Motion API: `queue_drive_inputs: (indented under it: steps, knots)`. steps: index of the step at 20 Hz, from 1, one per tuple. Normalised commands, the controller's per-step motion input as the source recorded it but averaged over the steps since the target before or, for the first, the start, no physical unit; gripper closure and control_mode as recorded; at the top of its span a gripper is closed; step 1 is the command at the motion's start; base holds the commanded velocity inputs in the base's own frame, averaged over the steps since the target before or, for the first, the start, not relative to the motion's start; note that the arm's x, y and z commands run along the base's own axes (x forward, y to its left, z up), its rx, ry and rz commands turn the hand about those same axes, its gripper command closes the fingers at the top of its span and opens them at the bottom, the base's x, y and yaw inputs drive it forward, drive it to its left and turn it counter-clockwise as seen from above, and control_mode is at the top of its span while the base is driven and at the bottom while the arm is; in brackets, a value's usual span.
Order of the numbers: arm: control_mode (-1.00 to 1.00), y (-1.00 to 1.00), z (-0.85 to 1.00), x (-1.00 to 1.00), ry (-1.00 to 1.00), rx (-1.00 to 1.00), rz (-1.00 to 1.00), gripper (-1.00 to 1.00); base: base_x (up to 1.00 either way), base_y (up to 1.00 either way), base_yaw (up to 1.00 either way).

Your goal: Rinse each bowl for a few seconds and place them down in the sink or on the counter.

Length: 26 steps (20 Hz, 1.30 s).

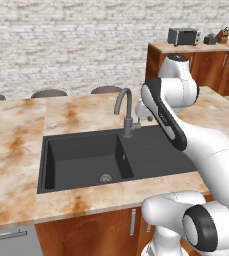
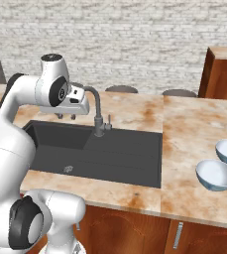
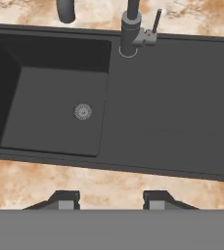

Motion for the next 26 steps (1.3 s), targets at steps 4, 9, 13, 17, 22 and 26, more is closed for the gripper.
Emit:
queue_drive_inputs:
  steps: [4, 9, 13, 17, 22, 26]
  knots:
    - [-1.0, 0.0, 0.0, -0.05, -0.01, 0.0, 0.0, -1.0, 0.0, 0.0, 0.0]
    - [-1.0, -0.02, 0.0, -0.15, -0.04, 0.0, 0.0, -1.0, 0.0, 0.0, 0.0]
    - [-1.0, -0.09, 0.01, -0.15, -0.02, 0.0, 0.0, -1.0, 0.0, 0.0, 0.0]
    - [-1.0, -0.13, 0.0, -0.13, -0.03, 0.01, 0.0, -1.0, 0.0, 0.0, 0.0]
    - [-1.0, -0.14, 0.01, -0.15, -0.03, 0.01, 0.0, -1.0, 0.0, 0.0, 0.0]
    - [-1.0, -0.06, 0.03, -0.24, 0.0, 0.01, 0.0, -1.0, 0.0, 0.0, 0.0]
